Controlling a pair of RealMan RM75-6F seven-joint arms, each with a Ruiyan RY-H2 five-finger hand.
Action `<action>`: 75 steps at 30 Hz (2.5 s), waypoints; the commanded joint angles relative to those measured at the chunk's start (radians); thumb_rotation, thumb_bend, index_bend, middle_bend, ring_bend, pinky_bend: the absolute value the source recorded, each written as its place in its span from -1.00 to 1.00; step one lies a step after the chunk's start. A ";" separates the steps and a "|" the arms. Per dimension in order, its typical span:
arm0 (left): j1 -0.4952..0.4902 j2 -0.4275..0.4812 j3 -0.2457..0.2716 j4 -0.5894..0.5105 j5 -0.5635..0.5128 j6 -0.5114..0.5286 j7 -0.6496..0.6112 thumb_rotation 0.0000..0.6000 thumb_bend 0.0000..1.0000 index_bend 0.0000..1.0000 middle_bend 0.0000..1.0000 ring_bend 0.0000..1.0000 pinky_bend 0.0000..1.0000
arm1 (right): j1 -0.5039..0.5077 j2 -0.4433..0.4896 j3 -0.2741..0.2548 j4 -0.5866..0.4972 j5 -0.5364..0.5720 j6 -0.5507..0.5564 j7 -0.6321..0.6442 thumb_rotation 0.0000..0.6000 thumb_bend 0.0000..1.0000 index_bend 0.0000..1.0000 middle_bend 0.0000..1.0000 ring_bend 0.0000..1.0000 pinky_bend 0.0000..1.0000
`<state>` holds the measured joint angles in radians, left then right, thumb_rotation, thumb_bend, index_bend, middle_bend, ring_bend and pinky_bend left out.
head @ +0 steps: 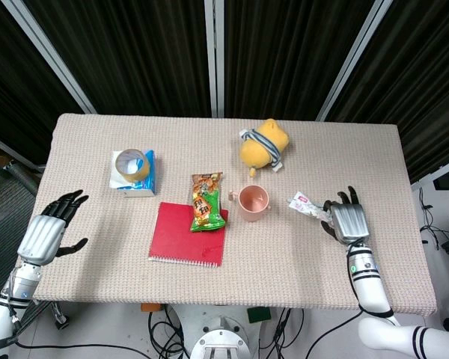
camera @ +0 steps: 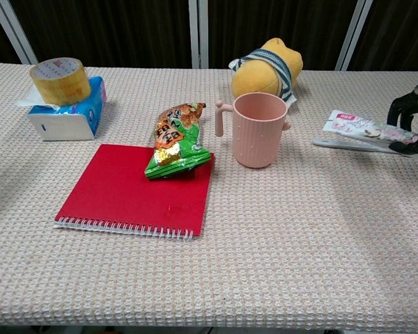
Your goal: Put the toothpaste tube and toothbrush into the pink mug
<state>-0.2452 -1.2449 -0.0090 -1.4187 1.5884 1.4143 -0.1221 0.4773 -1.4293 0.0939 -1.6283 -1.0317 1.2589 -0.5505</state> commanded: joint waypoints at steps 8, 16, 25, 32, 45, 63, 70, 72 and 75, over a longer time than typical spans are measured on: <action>0.002 -0.004 0.001 -0.001 0.005 0.006 0.003 1.00 -0.68 -0.77 -0.90 -0.82 -0.57 | -0.039 0.130 0.044 -0.084 -0.236 0.167 0.068 1.00 0.58 0.24 0.16 -0.68 -1.00; 0.009 -0.003 0.002 0.013 -0.003 0.008 -0.015 1.00 -0.68 -0.77 -0.90 -0.82 -0.57 | 0.051 0.213 0.097 0.008 -0.506 0.229 -0.157 1.00 0.56 0.28 0.20 -0.66 -1.00; 0.014 -0.006 0.000 0.022 -0.012 0.009 -0.025 1.00 -0.68 -0.77 -0.90 -0.82 -0.57 | 0.201 0.363 0.089 0.115 -0.730 0.044 -0.350 1.00 0.53 0.29 0.21 -0.66 -1.00; 0.016 -0.017 0.000 0.034 -0.017 0.005 -0.036 1.00 -0.68 -0.77 -0.90 -0.82 -0.57 | 0.317 0.434 0.055 0.180 -0.888 -0.084 -0.300 1.00 0.53 0.30 0.22 -0.66 -1.00; 0.021 -0.026 0.001 0.064 -0.024 -0.001 -0.061 1.00 -0.68 -0.77 -0.90 -0.82 -0.56 | 0.432 0.425 -0.002 0.181 -1.035 -0.267 -0.308 1.00 0.52 0.30 0.25 -0.66 -1.00; 0.024 -0.046 0.003 0.124 -0.038 -0.019 -0.122 1.00 -0.68 -0.77 -0.90 -0.82 -0.56 | 0.528 0.317 -0.020 0.175 -1.049 -0.451 -0.329 1.00 0.52 0.31 0.20 -0.66 -1.00; 0.026 -0.054 0.005 0.141 -0.031 -0.013 -0.140 1.00 -0.68 -0.77 -0.90 -0.82 -0.56 | 0.552 0.271 -0.019 0.201 -1.039 -0.490 -0.333 1.00 0.51 0.30 0.19 -0.66 -1.00; 0.028 -0.055 0.005 0.146 -0.033 -0.012 -0.144 1.00 -0.68 -0.77 -0.90 -0.82 -0.56 | 0.562 0.257 -0.020 0.209 -1.038 -0.503 -0.333 1.00 0.51 0.31 0.19 -0.66 -1.00; 0.031 -0.057 0.005 0.155 -0.037 -0.012 -0.153 1.00 -0.68 -0.77 -0.90 -0.82 -0.57 | 0.574 0.235 -0.025 0.222 -1.034 -0.523 -0.333 1.00 0.51 0.30 0.18 -0.66 -1.00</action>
<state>-0.2148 -1.3010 -0.0038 -1.2646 1.5521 1.4024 -0.2742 1.0454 -1.1864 0.0716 -1.4123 -2.0677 0.7435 -0.8833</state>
